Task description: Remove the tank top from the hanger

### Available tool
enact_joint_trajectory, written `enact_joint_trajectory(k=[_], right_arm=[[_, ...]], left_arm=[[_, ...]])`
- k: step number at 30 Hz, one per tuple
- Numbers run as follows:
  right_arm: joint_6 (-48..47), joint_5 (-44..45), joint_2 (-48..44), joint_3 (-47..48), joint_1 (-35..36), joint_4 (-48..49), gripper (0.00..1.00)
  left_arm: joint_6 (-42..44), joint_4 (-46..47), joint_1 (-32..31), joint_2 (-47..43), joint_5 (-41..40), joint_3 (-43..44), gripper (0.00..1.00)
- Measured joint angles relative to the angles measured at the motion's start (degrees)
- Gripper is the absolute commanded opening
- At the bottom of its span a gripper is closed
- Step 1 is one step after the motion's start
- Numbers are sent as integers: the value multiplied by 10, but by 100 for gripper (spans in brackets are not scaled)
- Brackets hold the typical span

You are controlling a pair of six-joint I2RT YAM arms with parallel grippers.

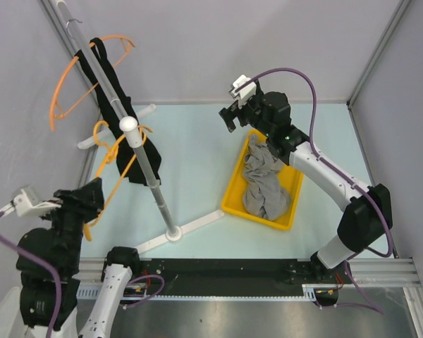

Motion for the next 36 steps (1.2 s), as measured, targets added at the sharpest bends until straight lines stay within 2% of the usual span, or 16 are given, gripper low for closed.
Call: enact_joint_trajectory(k=[8, 12, 17, 26, 36], right_arm=[[8, 5, -41, -39, 2, 20, 100], [11, 7, -57, -52, 3, 24, 100], [10, 9, -64, -57, 7, 28, 100], [8, 9, -80, -70, 11, 28, 100], [3, 11, -85, -71, 17, 28, 100]], left_arm=[[16, -50, 0, 11, -34, 173, 0], [43, -59, 0, 54, -9, 273, 0], [63, -71, 0, 125, 40, 345, 0], [75, -64, 0, 209, 105, 321, 0], [76, -52, 0, 193, 147, 302, 0]])
